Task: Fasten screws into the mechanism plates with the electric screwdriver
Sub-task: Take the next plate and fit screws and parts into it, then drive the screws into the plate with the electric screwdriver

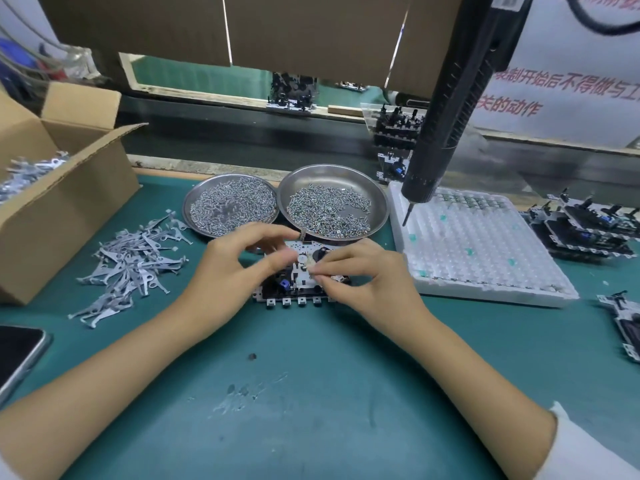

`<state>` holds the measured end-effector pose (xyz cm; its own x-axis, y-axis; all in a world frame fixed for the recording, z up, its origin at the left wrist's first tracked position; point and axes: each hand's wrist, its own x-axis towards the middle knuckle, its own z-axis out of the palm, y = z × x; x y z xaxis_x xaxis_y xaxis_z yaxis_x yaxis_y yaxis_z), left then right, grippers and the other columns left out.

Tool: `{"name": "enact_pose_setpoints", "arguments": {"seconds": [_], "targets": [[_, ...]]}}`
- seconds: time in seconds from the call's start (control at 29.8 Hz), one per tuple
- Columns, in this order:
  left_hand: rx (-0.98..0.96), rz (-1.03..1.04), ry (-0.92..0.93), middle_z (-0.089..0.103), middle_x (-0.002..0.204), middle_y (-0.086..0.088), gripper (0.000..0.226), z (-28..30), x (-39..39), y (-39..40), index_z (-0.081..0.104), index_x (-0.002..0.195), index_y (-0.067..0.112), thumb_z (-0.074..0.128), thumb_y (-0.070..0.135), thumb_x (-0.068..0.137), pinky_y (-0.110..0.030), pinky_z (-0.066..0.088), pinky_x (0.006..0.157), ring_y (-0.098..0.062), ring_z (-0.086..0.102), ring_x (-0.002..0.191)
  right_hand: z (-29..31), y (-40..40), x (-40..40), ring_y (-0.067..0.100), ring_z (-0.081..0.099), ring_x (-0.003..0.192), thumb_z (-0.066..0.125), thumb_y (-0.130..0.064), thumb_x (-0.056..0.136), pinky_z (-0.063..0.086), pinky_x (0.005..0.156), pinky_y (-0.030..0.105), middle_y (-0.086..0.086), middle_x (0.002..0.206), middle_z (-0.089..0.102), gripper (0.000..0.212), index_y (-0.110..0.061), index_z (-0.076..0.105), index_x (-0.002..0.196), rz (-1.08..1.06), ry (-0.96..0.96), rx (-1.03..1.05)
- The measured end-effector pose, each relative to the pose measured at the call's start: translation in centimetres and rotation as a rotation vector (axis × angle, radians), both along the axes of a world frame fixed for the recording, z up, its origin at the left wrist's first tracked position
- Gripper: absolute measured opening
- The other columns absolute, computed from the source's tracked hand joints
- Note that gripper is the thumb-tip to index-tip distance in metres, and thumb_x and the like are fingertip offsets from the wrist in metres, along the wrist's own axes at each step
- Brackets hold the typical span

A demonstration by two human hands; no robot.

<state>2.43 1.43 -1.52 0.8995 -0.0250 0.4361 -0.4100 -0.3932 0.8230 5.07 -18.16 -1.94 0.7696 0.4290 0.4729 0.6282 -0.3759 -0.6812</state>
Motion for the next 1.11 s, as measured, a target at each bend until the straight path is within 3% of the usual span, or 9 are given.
{"name": "enact_pose_setpoints", "arguments": {"seconds": [0.13,0.34,0.54,0.7,0.77,0.91,1.11], "targets": [[-0.159,0.103,0.042,0.068,0.081,0.021,0.013,-0.1,0.4,0.4,0.067,0.092,0.032,0.057,0.032,0.085,-0.010,0.044,0.078,0.004,0.060,0.080,-0.8,0.4,-0.1,0.018,0.054,0.078,0.077,-0.008,0.074,0.048,0.077,0.035,0.000,0.085,0.073,0.013,-0.013,0.079,0.086,0.018,-0.156,-0.108],[-0.097,0.140,0.027,0.068,0.086,0.013,0.014,-0.2,0.2,0.5,0.067,0.091,0.035,0.054,0.035,0.087,-0.016,0.046,0.080,-0.002,0.061,0.082,-1.3,0.6,-0.1,0.019,0.054,0.074,0.077,-0.012,0.072,0.049,0.075,0.043,-0.004,0.084,0.073,0.011,-0.016,0.079,0.083,-0.017,-0.267,-0.141],[0.181,0.065,-0.086,0.064,0.086,0.000,0.012,-0.3,-0.7,-0.2,0.070,0.097,0.017,0.060,0.016,0.091,-0.015,0.041,0.082,-0.009,0.057,0.083,-1.3,0.8,-0.2,0.025,0.059,0.076,0.074,-0.016,0.074,0.047,0.075,0.042,-0.003,0.086,0.073,0.009,-0.017,0.079,0.082,-0.019,-0.319,-0.208],[0.388,-0.038,-0.080,0.063,0.093,0.003,0.039,-0.3,-1.2,-0.6,0.068,0.107,0.013,0.054,0.033,0.076,-0.040,0.046,0.086,-0.014,0.058,0.089,-1.0,0.5,-0.2,0.028,0.058,0.078,0.074,-0.008,0.075,0.049,0.075,0.045,0.000,0.090,0.072,0.013,-0.014,0.078,0.086,0.036,-0.235,-0.197],[0.395,-0.044,-0.042,0.063,0.095,0.006,0.040,-0.6,-1.2,-0.8,0.066,0.110,0.016,0.060,0.032,0.074,-0.043,0.045,0.088,-0.013,0.058,0.092,-0.8,0.5,-0.2,0.028,0.059,0.079,0.077,-0.005,0.074,0.049,0.075,0.046,-0.001,0.089,0.073,0.015,-0.012,0.078,0.088,0.028,-0.152,-0.159],[0.392,-0.017,-0.022,0.064,0.095,0.010,0.041,-1.0,-0.9,-0.9,0.065,0.112,0.020,0.066,0.025,0.071,-0.041,0.043,0.091,-0.011,0.058,0.093,-0.6,0.6,-0.4,0.026,0.060,0.081,0.079,-0.002,0.073,0.049,0.078,0.036,-0.001,0.090,0.074,0.016,-0.011,0.078,0.086,0.007,-0.081,-0.126],[0.397,-0.010,-0.030,0.065,0.092,0.012,0.045,-1.3,-0.7,-0.8,0.068,0.110,0.021,0.054,0.043,0.073,-0.037,0.043,0.091,-0.015,0.057,0.093,-0.4,0.7,-0.5,0.017,0.057,0.086,0.076,0.001,0.075,0.043,0.080,0.017,0.001,0.090,0.069,0.017,-0.009,0.078,0.088,0.012,-0.021,-0.099]]}}
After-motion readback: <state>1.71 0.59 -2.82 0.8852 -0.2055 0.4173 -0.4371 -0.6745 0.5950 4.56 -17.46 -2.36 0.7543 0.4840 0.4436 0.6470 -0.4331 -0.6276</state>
